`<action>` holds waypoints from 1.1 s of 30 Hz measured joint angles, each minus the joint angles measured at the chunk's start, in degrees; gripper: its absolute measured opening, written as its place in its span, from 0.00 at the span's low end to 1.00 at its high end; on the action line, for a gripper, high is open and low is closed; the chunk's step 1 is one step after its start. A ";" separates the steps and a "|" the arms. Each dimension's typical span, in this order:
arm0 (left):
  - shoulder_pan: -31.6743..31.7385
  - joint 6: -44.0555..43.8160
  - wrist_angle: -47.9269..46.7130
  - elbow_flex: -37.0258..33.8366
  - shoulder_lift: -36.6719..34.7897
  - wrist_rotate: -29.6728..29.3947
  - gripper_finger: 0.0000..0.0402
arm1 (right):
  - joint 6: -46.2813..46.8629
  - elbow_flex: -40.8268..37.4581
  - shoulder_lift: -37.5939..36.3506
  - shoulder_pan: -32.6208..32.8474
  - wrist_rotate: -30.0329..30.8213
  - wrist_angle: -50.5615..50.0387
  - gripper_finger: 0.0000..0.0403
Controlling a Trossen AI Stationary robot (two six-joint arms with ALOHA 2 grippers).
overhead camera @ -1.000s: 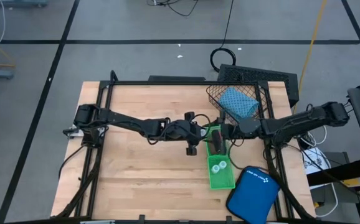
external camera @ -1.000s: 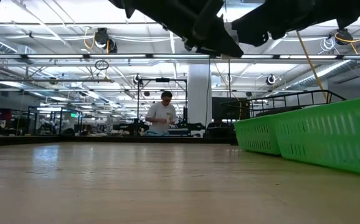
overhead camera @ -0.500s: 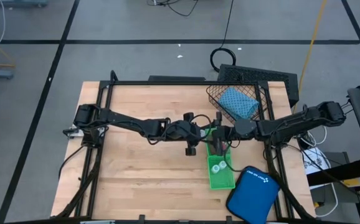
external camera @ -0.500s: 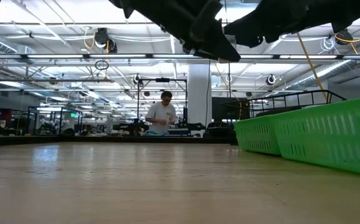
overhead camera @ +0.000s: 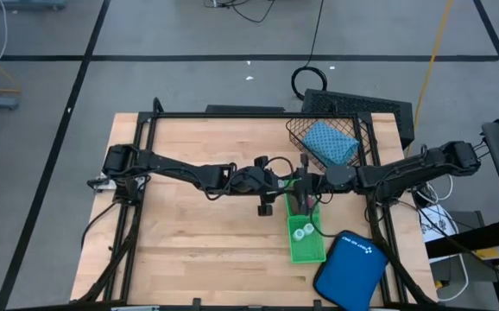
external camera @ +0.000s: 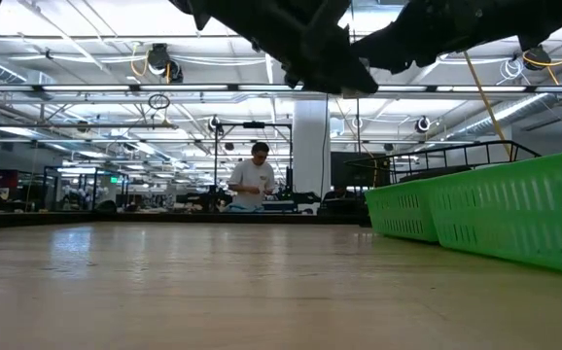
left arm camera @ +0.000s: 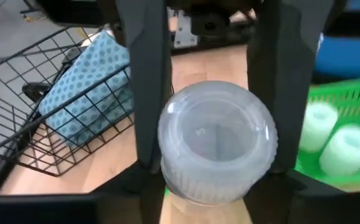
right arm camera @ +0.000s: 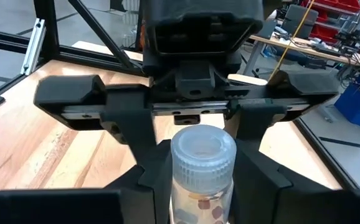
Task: Pick & Place Medicine items
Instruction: Put the transparent pill bottle into the bottom green basket
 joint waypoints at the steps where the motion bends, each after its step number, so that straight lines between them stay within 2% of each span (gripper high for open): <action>1: -0.07 -1.44 0.69 0.00 0.01 -0.06 0.49 | 0.00 -0.04 -0.76 -0.04 -0.01 -0.64 0.31; 8: -0.22 -4.81 -4.72 -0.04 -4.65 0.10 0.66 | 1.42 -0.09 -10.24 -0.01 -0.49 -8.20 0.31; 14: 0.41 -3.72 -4.15 -2.04 -10.16 0.51 0.71 | 7.99 -0.09 -17.54 3.67 -15.12 -17.93 0.31; 17: 1.49 -3.66 -1.55 -3.88 -11.13 0.47 0.71 | 11.57 -0.16 -17.63 8.17 -18.18 -19.89 0.31; 19: 2.31 -3.73 1.98 -5.38 -11.13 0.45 0.70 | 13.21 -1.26 -16.88 11.81 -18.17 -19.52 0.31; 23: 3.81 -5.23 7.53 -7.33 -10.89 0.45 0.69 | 16.53 -5.51 -14.65 17.92 -17.40 -12.45 0.31; 33: 3.74 -6.70 12.84 -8.24 -10.76 0.46 0.69 | 17.99 -18.38 -4.35 28.61 -4.42 11.18 0.31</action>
